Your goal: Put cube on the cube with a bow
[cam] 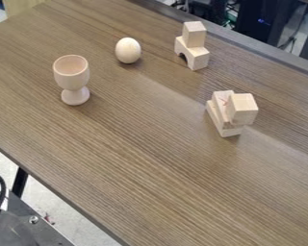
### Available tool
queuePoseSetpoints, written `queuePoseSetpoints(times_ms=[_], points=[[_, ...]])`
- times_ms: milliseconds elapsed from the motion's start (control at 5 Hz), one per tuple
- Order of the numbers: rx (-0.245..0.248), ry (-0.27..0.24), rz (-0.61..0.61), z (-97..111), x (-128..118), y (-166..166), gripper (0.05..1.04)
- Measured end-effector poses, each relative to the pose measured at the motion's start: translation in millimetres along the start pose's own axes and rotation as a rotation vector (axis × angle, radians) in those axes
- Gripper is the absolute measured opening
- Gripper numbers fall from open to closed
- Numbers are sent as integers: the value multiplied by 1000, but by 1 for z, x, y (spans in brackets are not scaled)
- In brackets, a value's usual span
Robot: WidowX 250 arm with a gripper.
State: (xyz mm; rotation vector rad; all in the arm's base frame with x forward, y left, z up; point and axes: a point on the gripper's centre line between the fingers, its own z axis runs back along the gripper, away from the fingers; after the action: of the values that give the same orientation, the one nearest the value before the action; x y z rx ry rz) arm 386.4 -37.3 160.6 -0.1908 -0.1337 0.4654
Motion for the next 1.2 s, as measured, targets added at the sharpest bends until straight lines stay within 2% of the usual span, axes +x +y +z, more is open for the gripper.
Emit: queuePoseSetpoints(times_ms=[200, 400, 600, 800, 1000, 1200], points=[[24, 42, 7, -16, -4, 5, 998], [30, 56, -15, -23, -12, 5, 998], [26, 54, -69, -18, -31, -8, 998], [37, 30, -63, -19, -46, -16, 998], [84, 6, -50, -22, -58, -26, 998], [140, -13, 16, -30, -66, -24, 998]])
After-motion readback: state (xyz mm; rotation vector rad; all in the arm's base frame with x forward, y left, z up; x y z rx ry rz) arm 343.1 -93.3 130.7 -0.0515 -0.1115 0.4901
